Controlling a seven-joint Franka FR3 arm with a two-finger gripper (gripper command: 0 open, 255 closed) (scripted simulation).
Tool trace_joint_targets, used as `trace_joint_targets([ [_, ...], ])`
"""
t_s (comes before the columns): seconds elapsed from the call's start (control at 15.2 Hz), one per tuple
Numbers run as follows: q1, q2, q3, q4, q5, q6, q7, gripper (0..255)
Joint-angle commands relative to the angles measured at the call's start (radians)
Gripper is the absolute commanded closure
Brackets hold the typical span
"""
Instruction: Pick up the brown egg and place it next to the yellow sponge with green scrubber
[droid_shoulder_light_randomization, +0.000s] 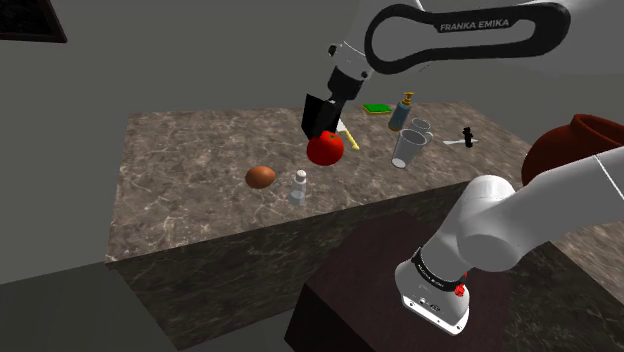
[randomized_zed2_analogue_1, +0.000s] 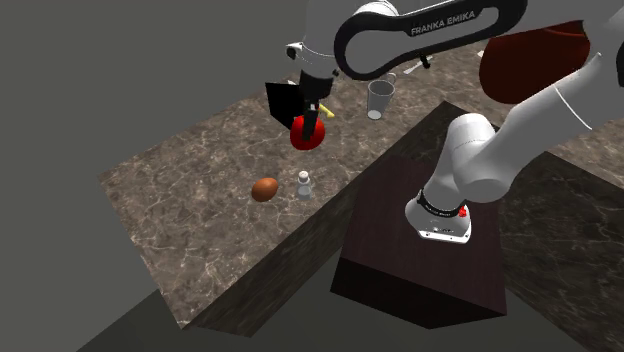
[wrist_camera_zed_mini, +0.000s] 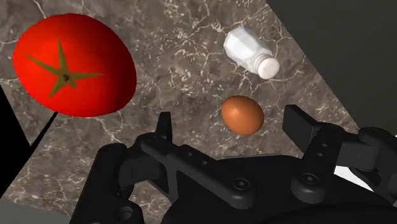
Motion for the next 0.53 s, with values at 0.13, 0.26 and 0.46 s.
trace_joint_targets([
  [0.13, 0.055, 0.119, -0.008, 0.002, 0.026, 0.12, -0.129, 0],
  [0.26, 0.083, 0.182, -0.01, 0.009, 0.043, 0.177, -0.192, 0],
  [0.46, 0.122, 0.279, -0.009, 0.026, 0.073, 0.256, -0.291, 0],
])
